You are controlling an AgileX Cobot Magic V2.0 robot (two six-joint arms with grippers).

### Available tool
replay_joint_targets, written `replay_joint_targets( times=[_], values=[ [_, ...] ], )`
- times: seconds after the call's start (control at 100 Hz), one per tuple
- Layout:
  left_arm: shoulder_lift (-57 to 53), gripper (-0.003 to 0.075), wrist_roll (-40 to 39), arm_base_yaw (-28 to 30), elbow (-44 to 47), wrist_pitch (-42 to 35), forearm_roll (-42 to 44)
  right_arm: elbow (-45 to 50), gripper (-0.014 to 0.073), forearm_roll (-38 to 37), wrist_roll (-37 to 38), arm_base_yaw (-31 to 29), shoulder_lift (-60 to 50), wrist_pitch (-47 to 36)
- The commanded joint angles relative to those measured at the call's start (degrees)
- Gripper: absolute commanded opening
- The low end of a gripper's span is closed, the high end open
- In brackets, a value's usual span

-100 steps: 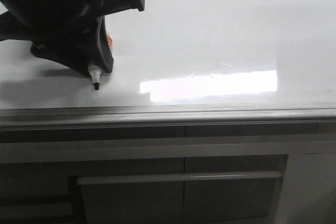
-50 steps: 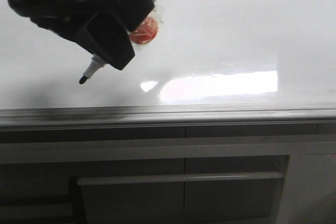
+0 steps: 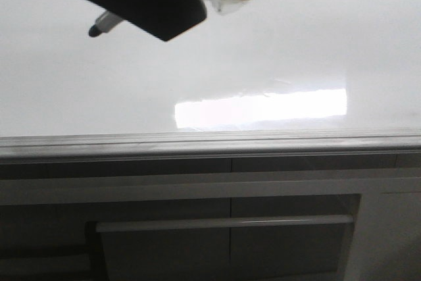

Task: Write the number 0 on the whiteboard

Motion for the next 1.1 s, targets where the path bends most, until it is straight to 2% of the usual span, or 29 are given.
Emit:
replay_joint_targets(
  times=[0.0, 0.17, 0.39, 0.51, 0.74, 0.98, 1.09],
  values=[
    [-1.4, -0.0019, 0.1, -1.2, -1.6, -2.8, 2.1, -2.0, 0.0484, 3.1, -2.0, 3.2, 2.1, -1.5],
    [-1.4, -0.0019, 0.1, -1.5, -1.6, -2.7, 2.1, -2.0, 0.0484, 2.5, -2.5, 8.6, 5.2, -6.2],
    [-1.4, -0.0019, 0.1, -1.5, -1.6, -2.7, 1.9, -2.0, 0.0461, 0.6, -2.5, 9.8, 10.0, -8.7],
    [-1.4, -0.0019, 0.1, -1.5, -1.6, -2.7, 1.8, -2.0, 0.0374, 0.6, -2.5, 9.8, 11.6, -8.7],
    [-1.4, -0.0019, 0.1, -1.5, -1.6, -2.8, 1.6, -2.0, 0.0274, 0.6, -2.5, 9.8, 12.2, -9.2],
    [-1.4, -0.0019, 0.1, -1.5, -1.6, -3.8, 1.6, -2.0, -0.0003, -0.1, -2.5, 9.8, 12.2, -9.2],
    [-1.4, -0.0019, 0.1, -1.5, -1.6, -4.2, 1.6, -2.0, -0.0048, -0.8, -2.5, 9.8, 12.2, -9.3]
  ],
)
